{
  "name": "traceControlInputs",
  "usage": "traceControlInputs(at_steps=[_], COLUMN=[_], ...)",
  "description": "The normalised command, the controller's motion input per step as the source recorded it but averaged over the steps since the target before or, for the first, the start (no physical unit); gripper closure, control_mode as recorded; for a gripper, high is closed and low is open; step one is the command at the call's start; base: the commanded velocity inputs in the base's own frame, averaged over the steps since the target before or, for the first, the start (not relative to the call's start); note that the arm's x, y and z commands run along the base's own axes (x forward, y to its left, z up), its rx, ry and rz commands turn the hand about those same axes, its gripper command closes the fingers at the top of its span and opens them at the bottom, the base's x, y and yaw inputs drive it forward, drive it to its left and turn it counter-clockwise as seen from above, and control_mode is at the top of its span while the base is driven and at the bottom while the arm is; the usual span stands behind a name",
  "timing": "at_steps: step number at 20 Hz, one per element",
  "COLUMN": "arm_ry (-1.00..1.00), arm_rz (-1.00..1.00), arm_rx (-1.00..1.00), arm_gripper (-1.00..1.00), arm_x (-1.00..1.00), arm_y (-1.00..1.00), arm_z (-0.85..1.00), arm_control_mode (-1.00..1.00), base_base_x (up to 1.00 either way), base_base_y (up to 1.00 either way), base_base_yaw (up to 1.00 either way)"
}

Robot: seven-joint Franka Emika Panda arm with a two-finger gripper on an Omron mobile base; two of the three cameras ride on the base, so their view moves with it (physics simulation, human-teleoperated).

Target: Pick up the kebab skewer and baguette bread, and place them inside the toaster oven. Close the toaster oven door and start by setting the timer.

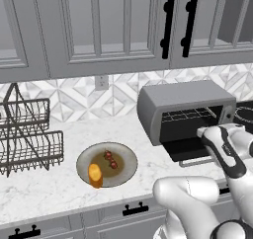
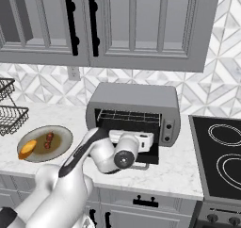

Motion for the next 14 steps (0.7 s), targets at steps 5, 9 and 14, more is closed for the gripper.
traceControlInputs(at_steps=[5,9,14], arm_ry=[0.00,0.00,0.00], arm_rz=[0.00,0.00,0.00], arm_rx=[0.01,0.00,0.00], arm_gripper=[-1.00,-1.00,-1.00], arm_x=[0.26,0.43,0.38], arm_y=[0.00,0.00,0.08], arm_z=[0.01,0.00,0.00], arm_control_mode=[-1.00,-1.00,-1.00], base_base_x=[0.00,0.00,0.00], base_base_y=[0.00,0.00,0.00], base_base_yaw=[0.00,0.00,0.00])
